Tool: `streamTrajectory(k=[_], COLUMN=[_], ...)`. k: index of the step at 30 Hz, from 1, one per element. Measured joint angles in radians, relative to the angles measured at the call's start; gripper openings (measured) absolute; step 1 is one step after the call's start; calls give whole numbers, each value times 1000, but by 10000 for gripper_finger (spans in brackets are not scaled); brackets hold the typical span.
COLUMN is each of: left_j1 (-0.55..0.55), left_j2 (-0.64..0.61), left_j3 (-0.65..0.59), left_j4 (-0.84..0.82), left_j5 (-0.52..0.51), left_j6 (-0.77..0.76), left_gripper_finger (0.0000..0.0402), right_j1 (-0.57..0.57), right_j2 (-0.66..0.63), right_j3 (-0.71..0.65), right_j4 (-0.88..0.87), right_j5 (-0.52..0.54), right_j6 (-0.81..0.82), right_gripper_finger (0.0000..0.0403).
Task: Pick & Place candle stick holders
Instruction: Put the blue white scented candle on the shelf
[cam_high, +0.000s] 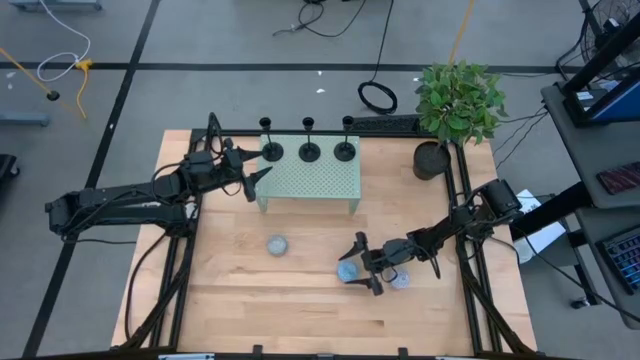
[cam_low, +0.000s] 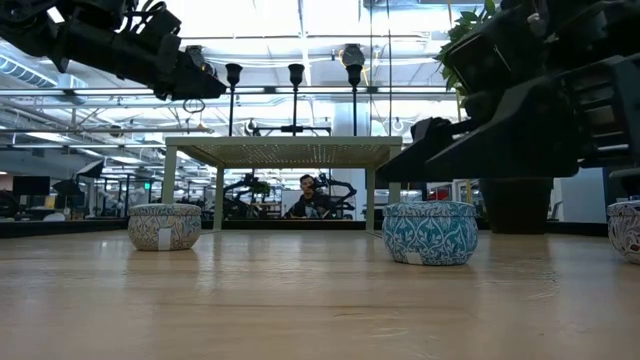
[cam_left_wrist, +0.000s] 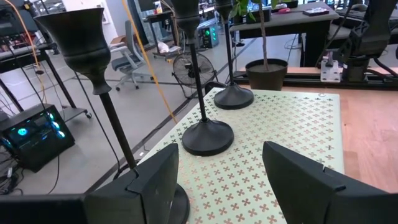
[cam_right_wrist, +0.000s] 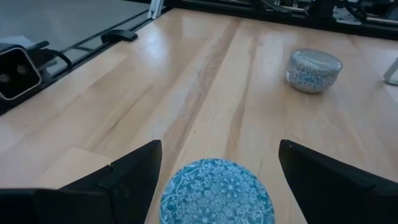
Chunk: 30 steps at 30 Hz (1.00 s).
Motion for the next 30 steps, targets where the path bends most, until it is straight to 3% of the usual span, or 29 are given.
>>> streamTrajectory(k=[13,24,30], left_j1=[0,0,0], left_j2=[0,0,0], left_j3=[0,0,0], left_j4=[0,0,0], left_j5=[0,0,0], left_j6=[0,0,0], left_gripper_finger=[241,241,241], right_j1=[21,28,25], right_j2=[0,3,55], right_j3=[0,0,7], right_j4=[-17,-129,-70], right_j5=[15,18,15], right_j6=[75,69,70], right_gripper_finger=[397,394,393])
